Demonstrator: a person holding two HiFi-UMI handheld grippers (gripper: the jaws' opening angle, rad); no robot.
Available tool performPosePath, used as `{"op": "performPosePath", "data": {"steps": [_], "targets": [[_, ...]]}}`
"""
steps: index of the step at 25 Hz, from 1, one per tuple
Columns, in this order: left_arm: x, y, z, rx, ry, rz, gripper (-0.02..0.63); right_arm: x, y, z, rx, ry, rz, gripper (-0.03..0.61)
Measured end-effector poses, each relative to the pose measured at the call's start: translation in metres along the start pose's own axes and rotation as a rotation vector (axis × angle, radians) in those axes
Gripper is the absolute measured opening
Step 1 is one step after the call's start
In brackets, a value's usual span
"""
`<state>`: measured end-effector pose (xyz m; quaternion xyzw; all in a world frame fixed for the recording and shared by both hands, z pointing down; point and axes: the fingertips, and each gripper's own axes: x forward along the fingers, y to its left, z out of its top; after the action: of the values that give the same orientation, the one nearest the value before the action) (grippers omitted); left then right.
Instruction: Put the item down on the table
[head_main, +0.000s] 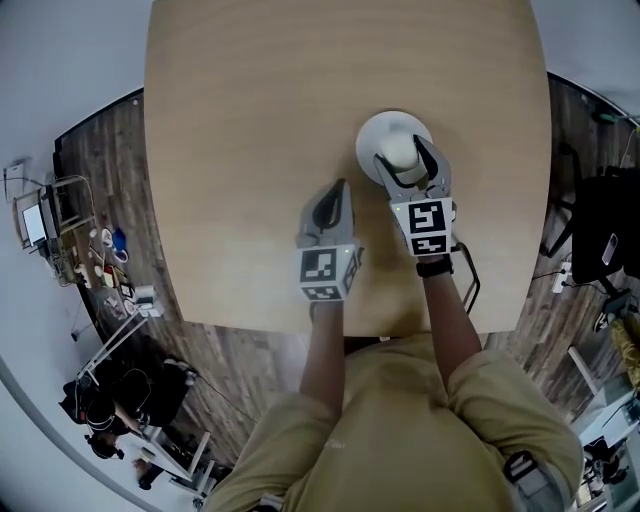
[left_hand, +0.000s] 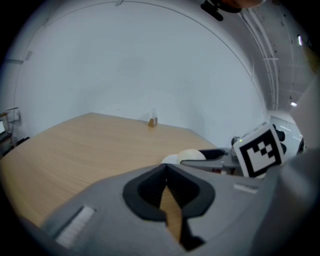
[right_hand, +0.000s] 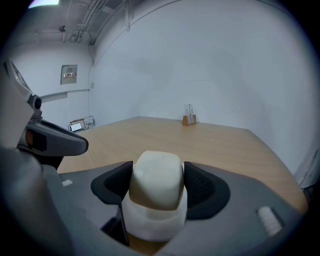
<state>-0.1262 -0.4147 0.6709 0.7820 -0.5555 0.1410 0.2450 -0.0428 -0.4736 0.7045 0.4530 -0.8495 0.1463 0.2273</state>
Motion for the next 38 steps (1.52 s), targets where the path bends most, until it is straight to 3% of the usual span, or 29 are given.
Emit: {"op": "performPosePath", "data": {"steps": [4, 19, 21, 23, 29, 38], "targets": [[0.007, 0.003, -0.008, 0.001, 0.012, 0.000, 0.002, 0.011, 0.000, -0.008, -0.060, 0.027, -0.003, 0.324], [0.009, -0.002, -0.012, -0.009, 0.011, -0.001, 0.002, 0.030, 0.002, -0.027, -0.133, 0.173, 0.036, 0.327], [0.003, -0.001, -0.008, -0.008, 0.001, 0.003, 0.002, 0.030, 0.005, -0.027, -0.111, 0.188, 0.042, 0.328], [-0.003, -0.002, -0.002, -0.006, -0.014, 0.005, 0.002, 0.025, 0.006, -0.023, -0.086, 0.190, 0.050, 0.382], [-0.032, -0.012, 0.022, 0.002, -0.065, 0.009, 0.002, -0.017, 0.013, 0.003, -0.056, 0.136, 0.042, 0.387], [-0.095, -0.045, 0.052, 0.065, -0.140, -0.002, 0.002, -0.112, 0.037, 0.037, 0.158, -0.032, 0.070, 0.302]]}}
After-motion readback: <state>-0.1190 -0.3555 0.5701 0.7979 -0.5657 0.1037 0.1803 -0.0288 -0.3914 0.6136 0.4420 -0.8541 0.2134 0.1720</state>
